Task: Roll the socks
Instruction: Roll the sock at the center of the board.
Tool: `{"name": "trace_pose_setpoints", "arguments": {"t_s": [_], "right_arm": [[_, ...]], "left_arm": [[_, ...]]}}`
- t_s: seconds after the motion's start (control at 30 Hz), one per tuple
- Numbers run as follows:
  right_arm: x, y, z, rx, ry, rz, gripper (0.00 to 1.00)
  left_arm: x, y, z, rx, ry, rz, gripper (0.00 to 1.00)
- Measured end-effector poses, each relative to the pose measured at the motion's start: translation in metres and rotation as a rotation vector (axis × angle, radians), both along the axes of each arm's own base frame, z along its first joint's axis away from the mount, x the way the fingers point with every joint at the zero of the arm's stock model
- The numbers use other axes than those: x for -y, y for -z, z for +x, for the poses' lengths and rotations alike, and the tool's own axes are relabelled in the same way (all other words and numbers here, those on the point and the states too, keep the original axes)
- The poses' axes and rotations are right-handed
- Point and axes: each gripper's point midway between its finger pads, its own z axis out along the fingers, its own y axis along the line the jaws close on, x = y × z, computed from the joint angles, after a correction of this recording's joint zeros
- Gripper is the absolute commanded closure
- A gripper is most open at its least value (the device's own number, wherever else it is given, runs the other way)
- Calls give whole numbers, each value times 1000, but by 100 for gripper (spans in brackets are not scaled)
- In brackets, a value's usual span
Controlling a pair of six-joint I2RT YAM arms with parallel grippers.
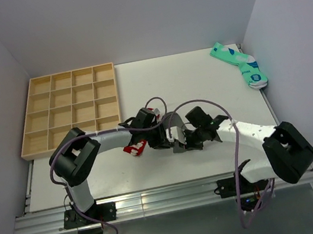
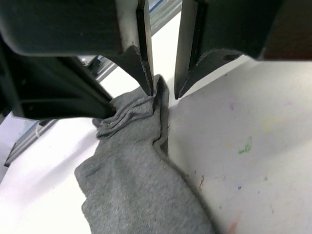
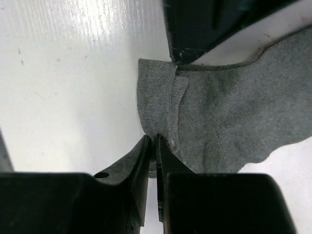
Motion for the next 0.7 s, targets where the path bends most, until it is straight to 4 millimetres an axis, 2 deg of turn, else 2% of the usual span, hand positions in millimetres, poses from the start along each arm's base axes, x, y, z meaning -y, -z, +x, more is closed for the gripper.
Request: {"name": "trace_pose_setpoints", "arguments": {"t_s": [0.4,0.53,0.7], "right_arm": [[3,-5,12,-367,46,16,86],[3,-3,24,-526,68,17,86],[6,0,35,-704,119,47,86]], "left_arm": [[-4,-21,1,297,-45,-12,67],[-4,-19,3,404,-36,-24,61],[-3,-17,4,519,-15,-57,59]]}}
